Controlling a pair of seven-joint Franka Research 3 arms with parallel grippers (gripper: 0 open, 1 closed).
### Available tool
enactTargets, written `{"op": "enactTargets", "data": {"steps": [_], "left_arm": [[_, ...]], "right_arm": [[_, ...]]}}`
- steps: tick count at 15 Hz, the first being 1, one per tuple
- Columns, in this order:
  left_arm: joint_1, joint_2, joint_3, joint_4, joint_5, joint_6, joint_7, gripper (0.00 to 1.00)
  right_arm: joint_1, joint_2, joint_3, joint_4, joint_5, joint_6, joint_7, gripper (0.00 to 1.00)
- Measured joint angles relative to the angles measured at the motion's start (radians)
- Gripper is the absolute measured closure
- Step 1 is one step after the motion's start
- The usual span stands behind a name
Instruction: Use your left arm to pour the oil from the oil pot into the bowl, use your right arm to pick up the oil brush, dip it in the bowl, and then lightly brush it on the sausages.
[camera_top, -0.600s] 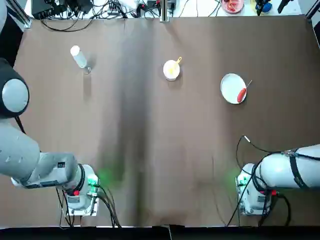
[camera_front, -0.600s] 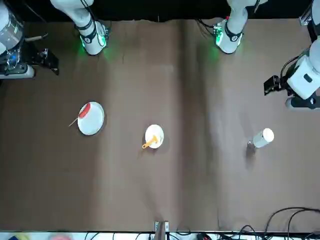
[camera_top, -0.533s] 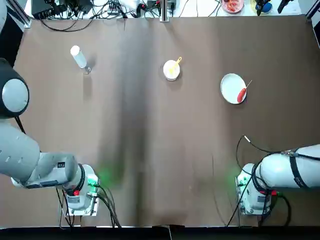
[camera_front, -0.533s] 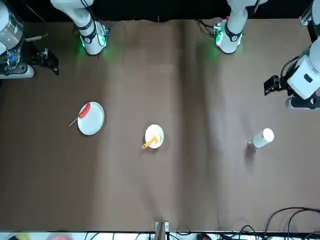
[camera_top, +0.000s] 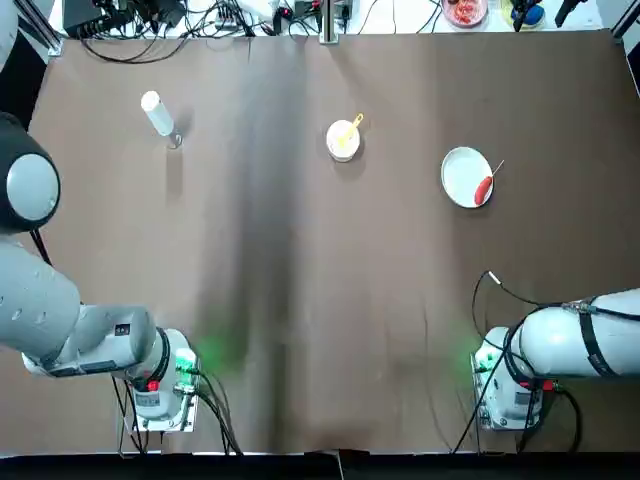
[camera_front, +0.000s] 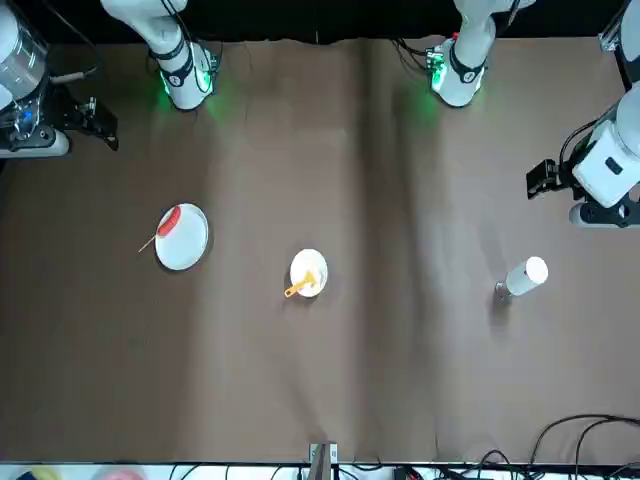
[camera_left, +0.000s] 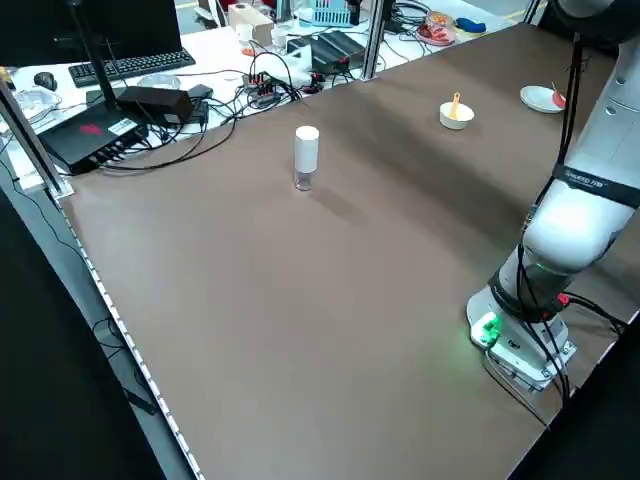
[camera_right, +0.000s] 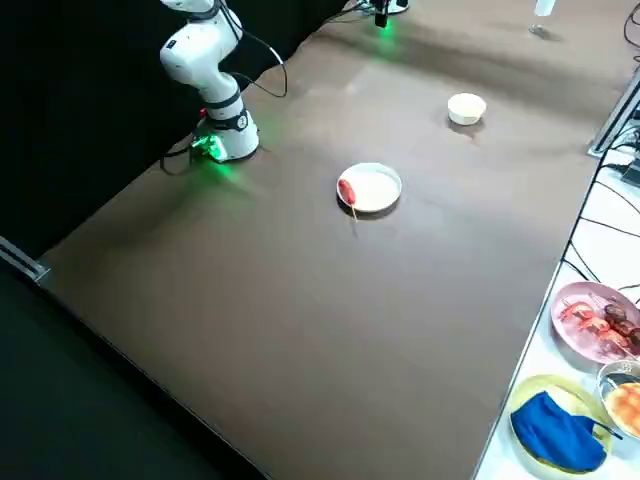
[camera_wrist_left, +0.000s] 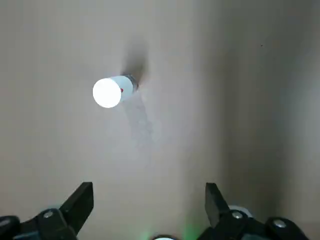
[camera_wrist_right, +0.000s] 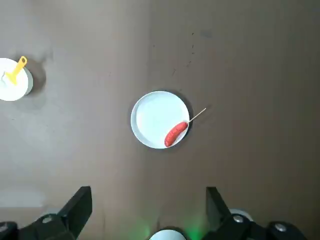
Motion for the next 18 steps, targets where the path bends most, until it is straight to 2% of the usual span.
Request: {"op": "enactTargets", "data": {"steps": [3, 6, 11, 14, 18], "left_arm": [[0.001, 0.009, 0.0, 0.0, 0.0, 0.077, 0.054, 0.01], [0.031, 0.012, 0.0, 0.0, -0.035, 0.097, 0.155, 0.01], [0.21, 0.02, 0.002, 0.0, -0.314, 0.097, 0.447, 0.01], [0.259, 0.029, 0.002, 0.0, -0.364, 0.097, 0.602, 0.01], [0.306, 0.077, 0.002, -0.004, -0.487, 0.101, 0.909, 0.01]], "right_arm": [[0.0, 0.0, 0.0, 0.0, 0.0, 0.0, 0.0, 0.0], [0.0, 0.0, 0.0, 0.0, 0.0, 0.0, 0.0, 0.0], [0.0, 0.0, 0.0, -0.001, 0.0, 0.0, 0.0, 0.0], [0.001, 0.0, 0.0, -0.001, 0.0, 0.0, 0.0, 0.0], [0.005, 0.0, 0.0, -0.001, 0.0, 0.0, 0.0, 0.0]]}}
